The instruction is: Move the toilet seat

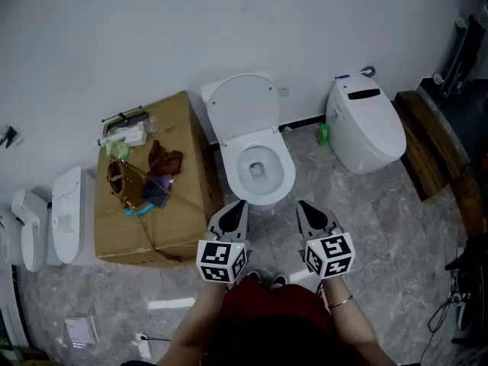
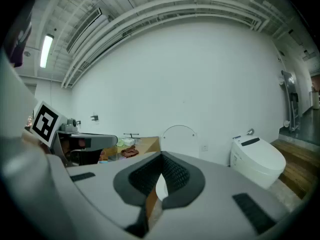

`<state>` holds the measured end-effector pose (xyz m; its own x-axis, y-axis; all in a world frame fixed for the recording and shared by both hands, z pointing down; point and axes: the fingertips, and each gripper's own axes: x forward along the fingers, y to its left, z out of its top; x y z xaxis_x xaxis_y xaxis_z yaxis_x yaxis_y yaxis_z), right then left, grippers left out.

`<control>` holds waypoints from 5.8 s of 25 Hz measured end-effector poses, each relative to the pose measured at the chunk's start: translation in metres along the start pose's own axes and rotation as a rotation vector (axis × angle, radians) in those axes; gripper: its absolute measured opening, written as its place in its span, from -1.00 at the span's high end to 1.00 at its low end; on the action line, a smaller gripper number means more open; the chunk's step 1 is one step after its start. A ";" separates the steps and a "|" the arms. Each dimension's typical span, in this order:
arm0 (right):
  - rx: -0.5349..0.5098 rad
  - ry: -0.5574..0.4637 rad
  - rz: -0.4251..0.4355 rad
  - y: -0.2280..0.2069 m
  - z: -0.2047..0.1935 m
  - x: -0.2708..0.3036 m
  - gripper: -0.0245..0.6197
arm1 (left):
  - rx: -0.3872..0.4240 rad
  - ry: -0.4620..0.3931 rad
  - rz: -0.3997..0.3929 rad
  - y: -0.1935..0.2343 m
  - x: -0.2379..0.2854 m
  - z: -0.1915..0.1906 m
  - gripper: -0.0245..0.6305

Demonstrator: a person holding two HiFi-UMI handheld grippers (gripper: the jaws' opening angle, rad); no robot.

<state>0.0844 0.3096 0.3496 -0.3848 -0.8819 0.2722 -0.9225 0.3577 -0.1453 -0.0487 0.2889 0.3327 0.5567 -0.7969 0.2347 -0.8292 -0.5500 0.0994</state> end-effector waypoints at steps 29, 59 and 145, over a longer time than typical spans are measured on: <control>0.074 0.130 -0.092 -0.095 -0.011 0.100 0.88 | -0.064 0.122 0.035 0.074 0.121 -0.020 0.84; 0.154 0.425 -0.079 -0.164 -0.079 0.292 0.87 | -0.195 0.409 0.054 0.192 0.259 -0.115 0.83; 0.797 0.791 -0.147 -0.208 -0.273 0.327 0.02 | -0.659 0.836 0.253 0.224 0.244 -0.328 0.26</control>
<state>0.1420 0.0308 0.7288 -0.4468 -0.3565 0.8205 -0.7865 -0.2805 -0.5502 -0.1154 0.0536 0.7297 0.3628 -0.3096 0.8789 -0.9175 0.0461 0.3950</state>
